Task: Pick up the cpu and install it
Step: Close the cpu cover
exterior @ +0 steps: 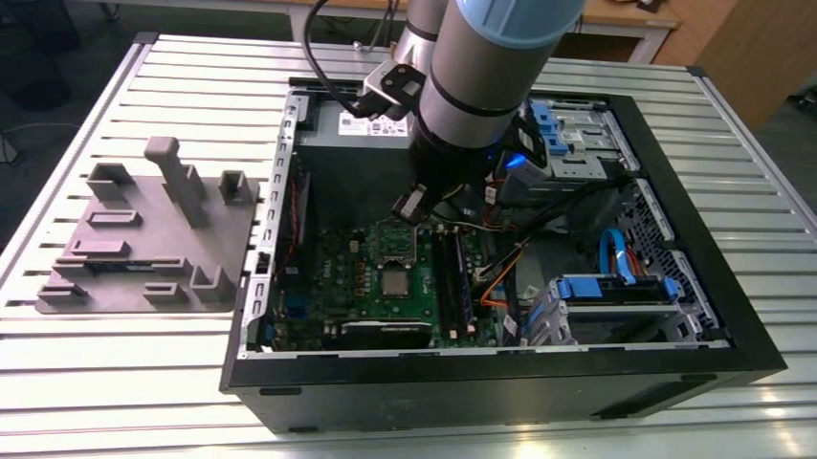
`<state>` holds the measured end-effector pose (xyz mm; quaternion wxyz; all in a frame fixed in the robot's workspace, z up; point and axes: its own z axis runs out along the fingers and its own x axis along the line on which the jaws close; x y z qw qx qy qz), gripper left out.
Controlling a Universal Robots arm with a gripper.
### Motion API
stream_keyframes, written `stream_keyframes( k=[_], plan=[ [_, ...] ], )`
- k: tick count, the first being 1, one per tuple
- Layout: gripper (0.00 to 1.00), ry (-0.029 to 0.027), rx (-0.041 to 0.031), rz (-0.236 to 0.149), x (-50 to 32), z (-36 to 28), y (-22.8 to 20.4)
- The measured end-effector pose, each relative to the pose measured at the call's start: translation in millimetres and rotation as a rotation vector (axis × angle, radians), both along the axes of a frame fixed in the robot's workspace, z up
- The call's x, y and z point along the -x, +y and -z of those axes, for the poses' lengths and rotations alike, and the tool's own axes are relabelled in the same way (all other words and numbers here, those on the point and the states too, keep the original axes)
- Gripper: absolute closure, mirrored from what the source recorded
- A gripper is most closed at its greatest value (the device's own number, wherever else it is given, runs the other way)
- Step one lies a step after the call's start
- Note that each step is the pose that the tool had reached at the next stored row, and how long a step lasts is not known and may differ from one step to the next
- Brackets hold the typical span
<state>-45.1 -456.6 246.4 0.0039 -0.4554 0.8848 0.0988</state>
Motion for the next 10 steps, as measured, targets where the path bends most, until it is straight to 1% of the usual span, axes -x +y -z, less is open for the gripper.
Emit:
stream_keyframes(
  k=[4,10],
  plan=[
    [0.90,0.0000,0.0009,0.000,0.1,-0.2,-1.0],
    [0.90,0.0000,0.0046,0.000,0.1,-0.4,-2.6]
  ],
)
